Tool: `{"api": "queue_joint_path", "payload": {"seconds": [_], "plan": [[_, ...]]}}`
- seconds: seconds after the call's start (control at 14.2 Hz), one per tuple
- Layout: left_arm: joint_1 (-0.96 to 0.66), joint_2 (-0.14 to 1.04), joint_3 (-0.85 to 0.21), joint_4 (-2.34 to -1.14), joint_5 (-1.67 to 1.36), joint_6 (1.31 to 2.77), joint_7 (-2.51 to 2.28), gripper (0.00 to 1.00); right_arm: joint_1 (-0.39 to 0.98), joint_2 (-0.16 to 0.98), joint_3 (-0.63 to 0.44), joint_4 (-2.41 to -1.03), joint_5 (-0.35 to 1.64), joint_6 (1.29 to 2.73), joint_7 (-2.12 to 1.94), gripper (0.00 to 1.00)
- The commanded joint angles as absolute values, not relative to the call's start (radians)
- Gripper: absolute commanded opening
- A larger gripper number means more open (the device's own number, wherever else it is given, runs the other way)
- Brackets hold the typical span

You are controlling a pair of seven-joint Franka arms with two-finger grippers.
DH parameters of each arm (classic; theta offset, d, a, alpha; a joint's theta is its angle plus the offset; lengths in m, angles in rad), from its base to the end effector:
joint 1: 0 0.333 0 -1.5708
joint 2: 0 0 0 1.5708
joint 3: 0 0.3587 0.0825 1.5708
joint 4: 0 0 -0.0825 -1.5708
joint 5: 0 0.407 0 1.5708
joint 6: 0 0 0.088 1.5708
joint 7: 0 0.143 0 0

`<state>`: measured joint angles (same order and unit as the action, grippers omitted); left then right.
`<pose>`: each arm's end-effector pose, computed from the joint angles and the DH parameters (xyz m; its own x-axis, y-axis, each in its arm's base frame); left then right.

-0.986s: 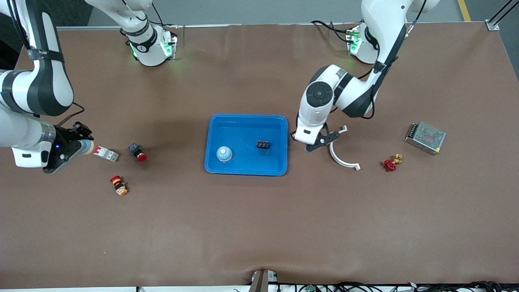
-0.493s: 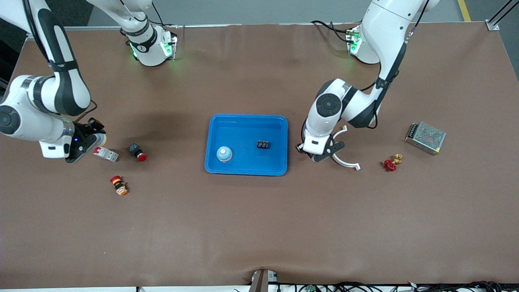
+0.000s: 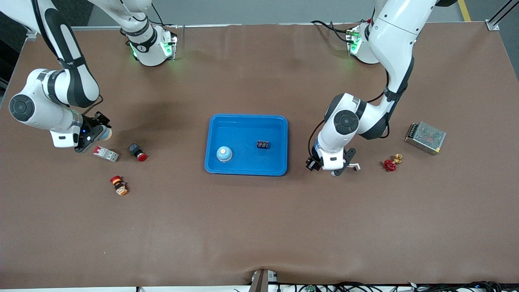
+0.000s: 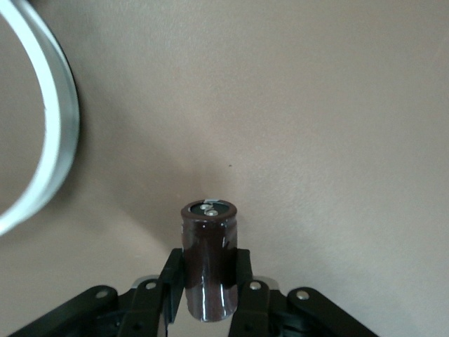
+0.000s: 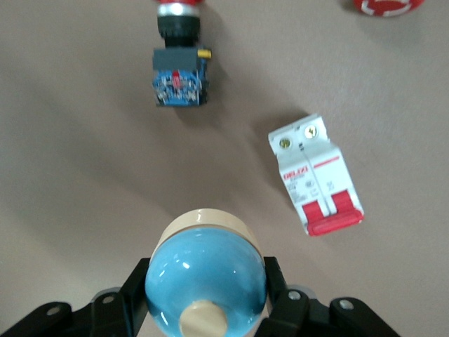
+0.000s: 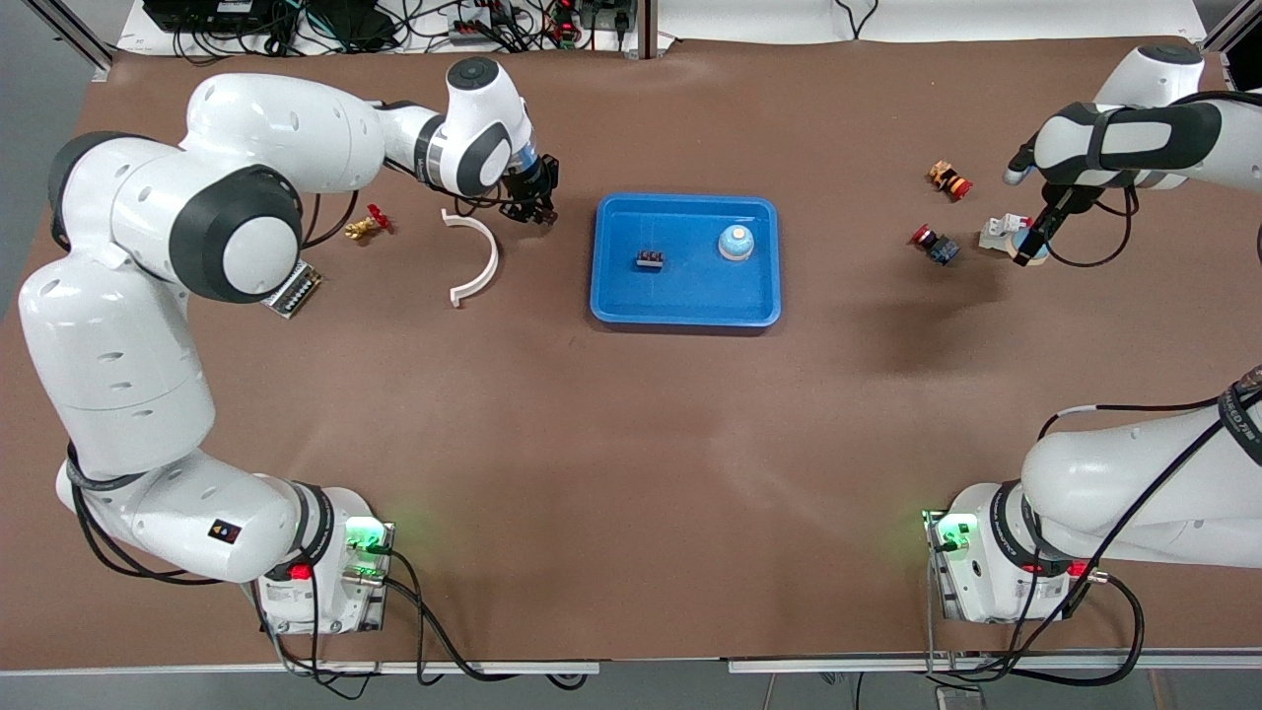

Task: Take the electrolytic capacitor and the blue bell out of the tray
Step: 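Set the capacitor beside the white arc while the right gripper lowers the bell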

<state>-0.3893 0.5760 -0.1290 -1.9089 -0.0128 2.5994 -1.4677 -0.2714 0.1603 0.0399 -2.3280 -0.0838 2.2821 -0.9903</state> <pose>0.5950 -0.3348 0.1878 0.5553 0.8291 -0.0654 0.8289 -0.5454 0.1243 0.4941 -0.1205 0.2430 0.6661 0.7306 -0.1500 0.7156 -0.6827 -0.1475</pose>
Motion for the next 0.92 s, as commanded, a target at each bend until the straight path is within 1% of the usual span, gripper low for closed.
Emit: {"api": "queue_joint_path", "payload": {"seconds": [0.0, 0.35, 0.49, 0.56, 0.63, 0.7, 0.85], "plan": [[-0.402, 0.612, -0.132, -1.896, -0.026, 2.664, -1.660, 0.00, -0.299, 0.123, 0.061, -2.394, -0.104, 2.331, -1.005, 0.33], [-0.408, 0.632, -0.129, -1.894, -0.011, 2.677, -1.755, 0.00, -0.318, 0.124, 0.061, -2.523, -0.104, 2.512, -1.005, 0.32], [-0.407, 0.635, -0.130, -1.894, 0.015, 2.678, -1.755, 0.00, -0.321, 0.126, 0.060, -2.537, -0.104, 2.548, -1.005, 0.32], [-0.407, 0.635, -0.130, -1.894, 0.032, 2.678, -1.738, 0.12, -0.321, 0.130, 0.060, -2.540, -0.104, 2.559, -1.005, 0.32], [-0.403, 0.634, -0.130, -1.893, 0.069, 2.677, -1.738, 0.97, -0.322, 0.135, 0.060, -2.552, -0.104, 2.581, -1.005, 0.32], [-0.408, 0.630, -0.130, -1.891, 0.077, 2.672, -1.756, 1.00, -0.324, 0.140, 0.060, -2.574, -0.104, 2.623, -1.005, 0.32], [-0.405, 0.595, -0.136, -1.888, 0.084, 2.611, -1.763, 1.00, -0.336, 0.150, 0.060, -2.600, -0.104, 2.667, -1.005, 0.32]]}}
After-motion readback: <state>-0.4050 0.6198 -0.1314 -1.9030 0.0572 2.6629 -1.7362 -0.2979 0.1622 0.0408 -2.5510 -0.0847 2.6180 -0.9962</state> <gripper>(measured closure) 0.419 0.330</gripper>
